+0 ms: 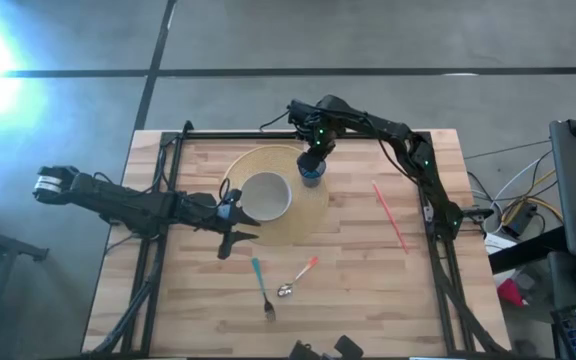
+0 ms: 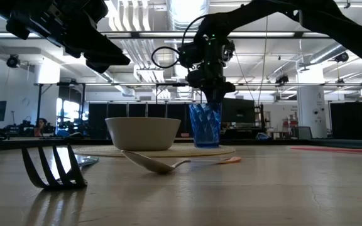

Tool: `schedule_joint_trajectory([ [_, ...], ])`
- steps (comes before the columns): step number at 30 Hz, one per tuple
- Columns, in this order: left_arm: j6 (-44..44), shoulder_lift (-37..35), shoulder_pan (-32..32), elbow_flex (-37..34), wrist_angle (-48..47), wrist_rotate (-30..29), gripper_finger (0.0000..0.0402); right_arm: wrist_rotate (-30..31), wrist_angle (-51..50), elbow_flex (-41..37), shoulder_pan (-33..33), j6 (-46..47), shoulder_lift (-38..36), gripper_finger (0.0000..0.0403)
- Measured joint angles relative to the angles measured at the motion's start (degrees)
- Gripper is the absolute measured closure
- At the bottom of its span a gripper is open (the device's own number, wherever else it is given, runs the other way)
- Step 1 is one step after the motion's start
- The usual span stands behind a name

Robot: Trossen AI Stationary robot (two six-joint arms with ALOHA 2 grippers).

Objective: Pick & Place Utensil
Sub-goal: Put the blue cup on the brown mat to the top right of the gray bowl, then put the orange spoon into the gray bowl

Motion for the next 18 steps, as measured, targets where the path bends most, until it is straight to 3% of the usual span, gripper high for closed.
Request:
schedule_joint_trajectory([
  [11,0.00,-0.01,-0.02,0.00,0.00,0.01,0.0252,-0.01,-0.19,0.19,0.00,0.06,-0.26,0.0270],
  [18,0.01,-0.01,-0.01,0.00,-0.02,-0.01,0.0252,-0.07,-2.51,3.35,0.00,-0.39,-0.33,0.0240],
])
